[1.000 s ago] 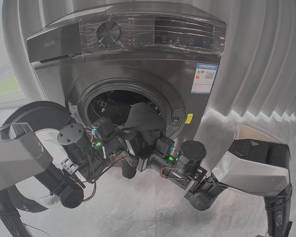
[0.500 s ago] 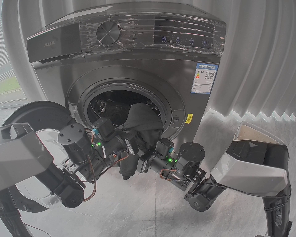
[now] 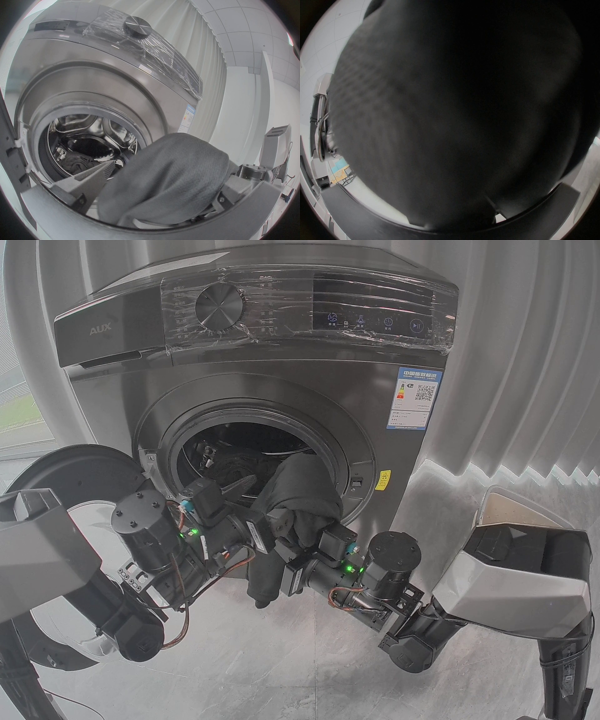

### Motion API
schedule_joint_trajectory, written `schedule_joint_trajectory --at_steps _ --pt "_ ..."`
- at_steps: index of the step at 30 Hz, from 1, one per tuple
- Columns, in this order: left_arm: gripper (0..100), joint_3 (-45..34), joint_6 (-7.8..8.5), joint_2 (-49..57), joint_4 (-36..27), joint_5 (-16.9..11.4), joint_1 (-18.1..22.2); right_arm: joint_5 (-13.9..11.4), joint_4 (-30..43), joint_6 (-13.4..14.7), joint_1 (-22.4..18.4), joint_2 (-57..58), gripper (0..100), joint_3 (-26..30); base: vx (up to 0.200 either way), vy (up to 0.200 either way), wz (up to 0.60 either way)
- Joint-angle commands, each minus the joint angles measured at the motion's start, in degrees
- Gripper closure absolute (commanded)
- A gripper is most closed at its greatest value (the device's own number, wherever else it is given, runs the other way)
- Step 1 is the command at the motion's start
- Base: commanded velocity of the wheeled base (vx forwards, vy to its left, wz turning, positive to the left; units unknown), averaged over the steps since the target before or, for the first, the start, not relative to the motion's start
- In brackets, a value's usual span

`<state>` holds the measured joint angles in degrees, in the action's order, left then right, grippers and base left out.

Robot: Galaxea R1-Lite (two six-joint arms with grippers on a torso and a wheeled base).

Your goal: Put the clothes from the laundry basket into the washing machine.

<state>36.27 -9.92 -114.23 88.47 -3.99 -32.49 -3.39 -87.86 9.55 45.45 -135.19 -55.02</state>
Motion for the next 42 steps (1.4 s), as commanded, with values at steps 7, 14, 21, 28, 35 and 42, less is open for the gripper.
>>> schedule_joint_trajectory --at_steps 7,14,21,28,35,42 --pt "0 -5.8 -0.01 9.0 0.0 -1.2 2.7 0.0 -0.6 0.8 1.6 7.0 100 9.2 0.000 0.000 0.00" --pt "0 -17.3 1.31 10.5 0.1 -6.2 2.5 0.0 -0.6 1.7 3.0 9.8 100 14.5 0.000 0.000 0.00" --pt "0 -26.0 3.86 12.1 0.0 -16.4 2.6 -0.1 -0.6 1.7 2.6 9.5 100 14.5 0.000 0.000 0.00" --pt "0 -29.1 4.12 11.7 0.0 -27.4 2.9 -0.4 -0.6 1.8 2.2 9.2 100 14.5 0.000 0.000 0.00" --pt "0 -24.9 4.12 10.1 0.0 -25.5 3.8 -0.5 -0.6 2.5 1.8 9.6 100 15.0 0.000 0.000 0.00" --pt "0 -13.7 3.86 6.1 0.0 -15.7 8.8 -2.5 -0.6 3.1 2.0 9.6 100 19.9 0.000 0.000 0.00"
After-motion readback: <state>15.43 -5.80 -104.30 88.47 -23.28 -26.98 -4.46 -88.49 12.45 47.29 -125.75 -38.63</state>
